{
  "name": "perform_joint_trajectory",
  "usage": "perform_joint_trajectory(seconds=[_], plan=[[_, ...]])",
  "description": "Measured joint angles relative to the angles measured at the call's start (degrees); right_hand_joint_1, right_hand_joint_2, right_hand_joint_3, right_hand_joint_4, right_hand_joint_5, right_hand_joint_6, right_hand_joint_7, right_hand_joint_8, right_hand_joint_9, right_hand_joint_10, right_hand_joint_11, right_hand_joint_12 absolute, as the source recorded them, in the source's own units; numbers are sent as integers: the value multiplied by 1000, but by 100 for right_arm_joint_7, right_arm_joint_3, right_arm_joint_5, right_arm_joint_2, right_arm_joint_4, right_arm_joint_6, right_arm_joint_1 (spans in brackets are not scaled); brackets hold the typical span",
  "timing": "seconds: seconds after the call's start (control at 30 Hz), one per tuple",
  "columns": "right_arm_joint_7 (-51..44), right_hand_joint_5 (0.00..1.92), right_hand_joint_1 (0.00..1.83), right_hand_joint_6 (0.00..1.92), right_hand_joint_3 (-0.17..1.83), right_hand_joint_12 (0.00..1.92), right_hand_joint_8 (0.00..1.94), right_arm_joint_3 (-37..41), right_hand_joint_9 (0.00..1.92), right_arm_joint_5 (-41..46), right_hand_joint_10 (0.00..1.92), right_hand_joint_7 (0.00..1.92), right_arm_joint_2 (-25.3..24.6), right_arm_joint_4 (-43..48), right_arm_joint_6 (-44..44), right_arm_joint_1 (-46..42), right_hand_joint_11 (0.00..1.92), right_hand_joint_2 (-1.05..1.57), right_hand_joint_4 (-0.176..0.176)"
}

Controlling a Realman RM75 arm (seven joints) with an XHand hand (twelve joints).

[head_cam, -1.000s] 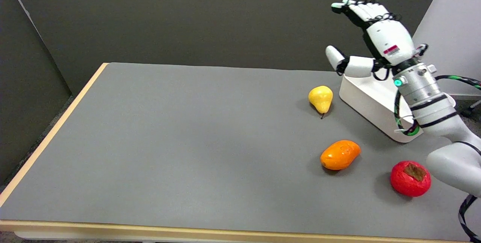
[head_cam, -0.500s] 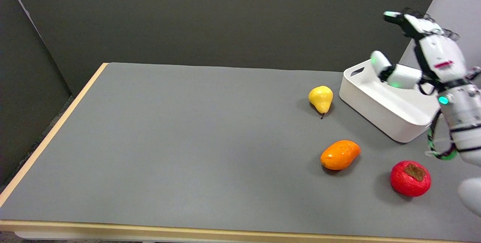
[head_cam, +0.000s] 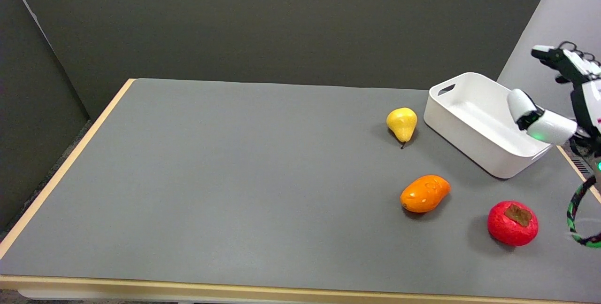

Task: Pick up tomato.

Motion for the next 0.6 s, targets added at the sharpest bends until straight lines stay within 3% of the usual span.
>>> perform_joint_trajectory(seconds=[0.6], plan=[[168,301,388,588,886,1378,422,-492,298,494,762,423,-310,-604,1667,-478,232,621,130]])
